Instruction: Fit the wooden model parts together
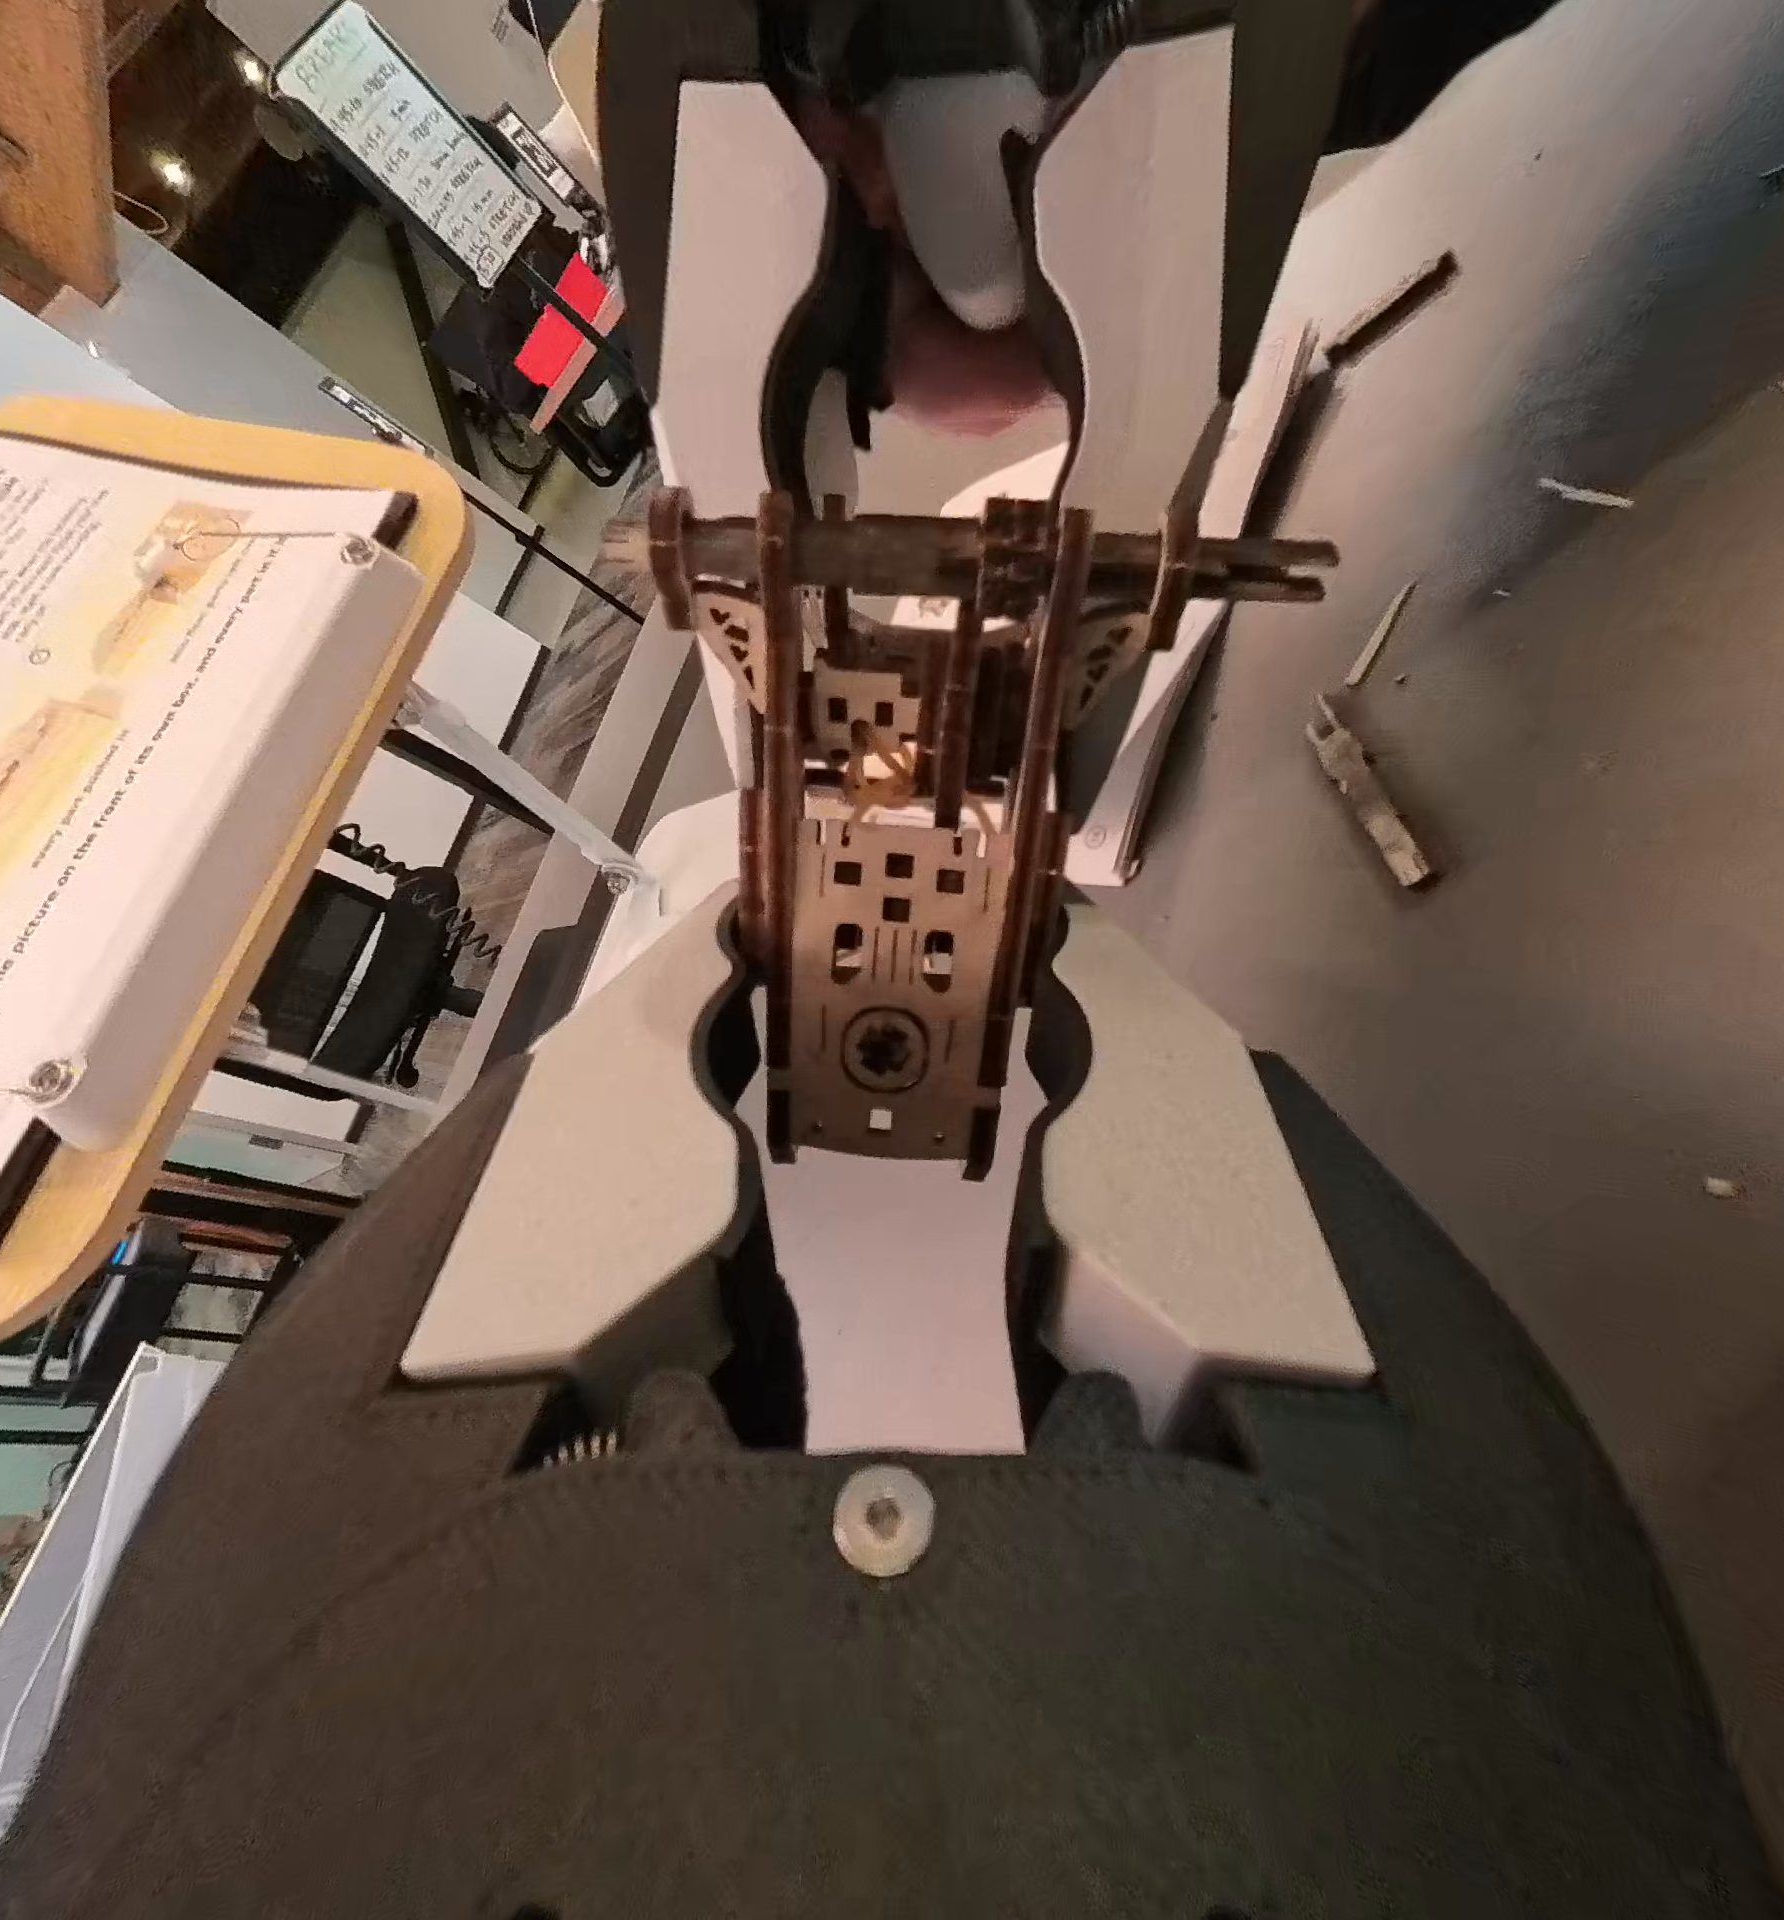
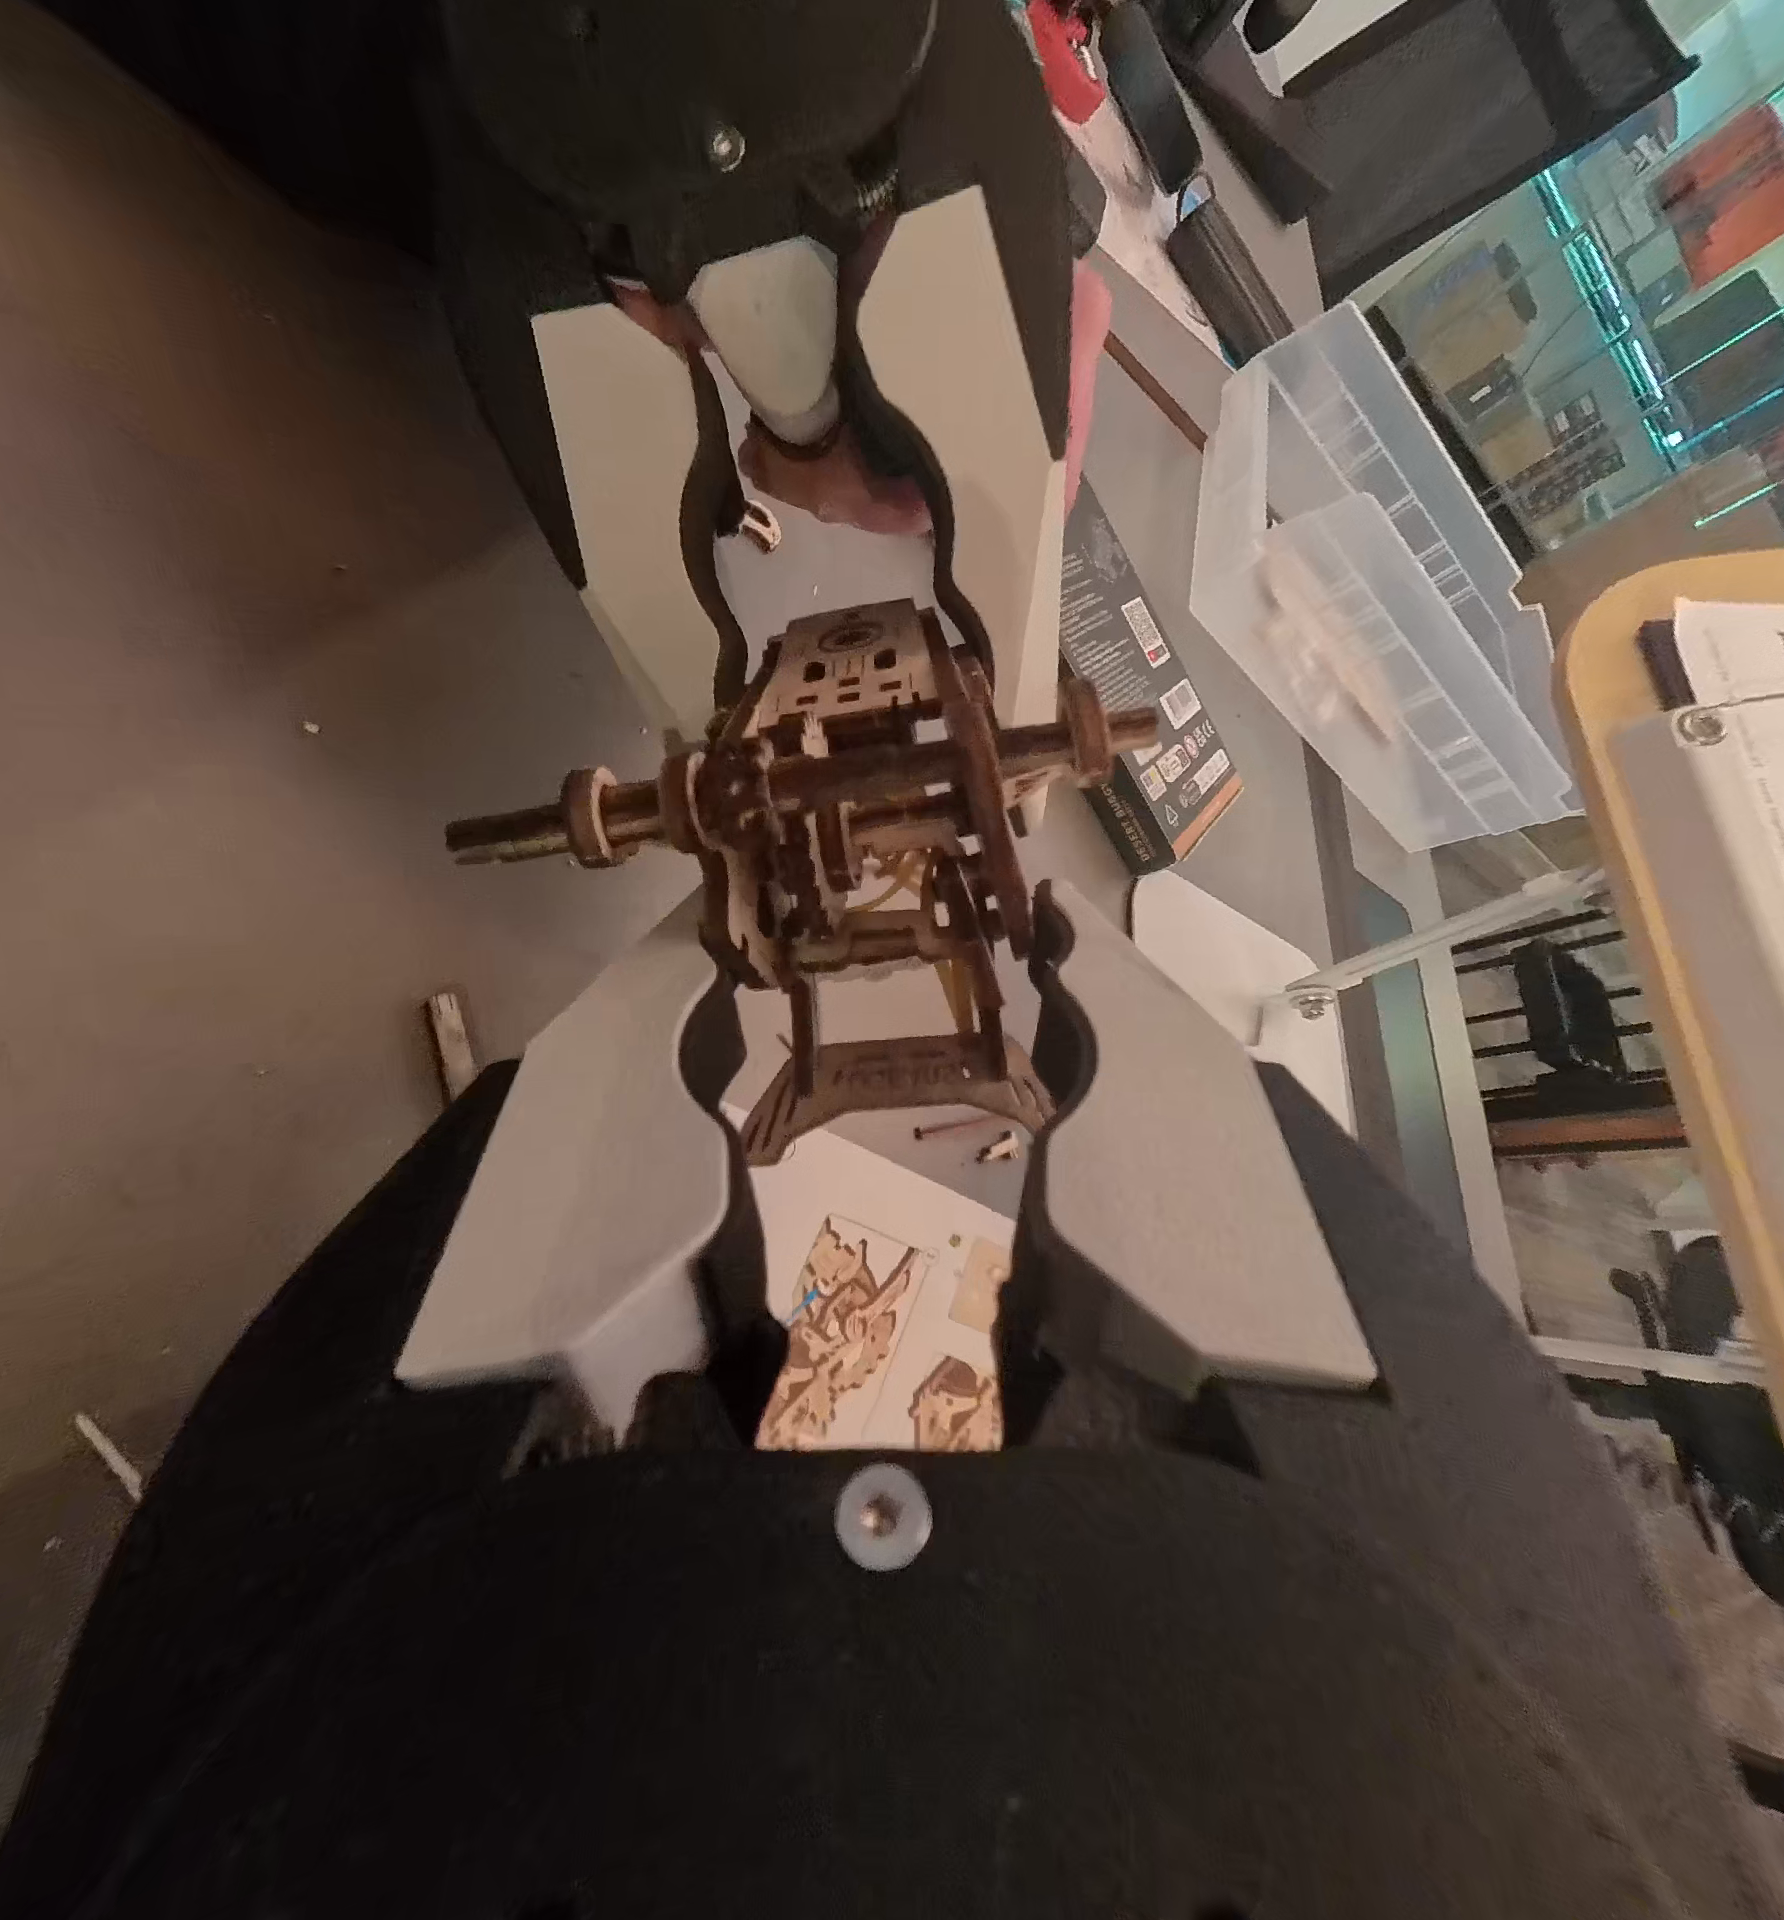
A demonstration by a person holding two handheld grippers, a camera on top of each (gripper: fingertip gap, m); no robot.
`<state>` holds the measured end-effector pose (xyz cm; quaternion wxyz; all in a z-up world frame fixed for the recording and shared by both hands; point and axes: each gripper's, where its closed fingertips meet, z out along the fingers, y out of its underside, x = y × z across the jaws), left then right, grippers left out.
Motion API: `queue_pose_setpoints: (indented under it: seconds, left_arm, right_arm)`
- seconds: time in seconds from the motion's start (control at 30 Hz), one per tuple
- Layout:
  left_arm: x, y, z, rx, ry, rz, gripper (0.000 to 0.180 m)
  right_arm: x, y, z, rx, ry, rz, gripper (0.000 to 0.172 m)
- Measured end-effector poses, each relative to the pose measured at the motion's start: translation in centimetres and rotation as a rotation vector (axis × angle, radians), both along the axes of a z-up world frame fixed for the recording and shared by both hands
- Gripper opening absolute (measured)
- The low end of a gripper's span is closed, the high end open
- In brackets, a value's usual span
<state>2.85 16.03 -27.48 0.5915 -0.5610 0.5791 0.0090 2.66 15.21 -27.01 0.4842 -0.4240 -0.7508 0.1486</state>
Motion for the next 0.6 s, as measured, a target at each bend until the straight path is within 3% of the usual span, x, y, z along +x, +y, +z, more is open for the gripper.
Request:
queue_pose_setpoints:
  seconds: [0.6]
  left_arm:
    - [0.5,-0.4,-1.5,-0.223,-0.067,-0.038,0.047]
  right_arm:
    - [0.4,-0.3,-1.2,-0.157,-0.091,0.005,0.049]
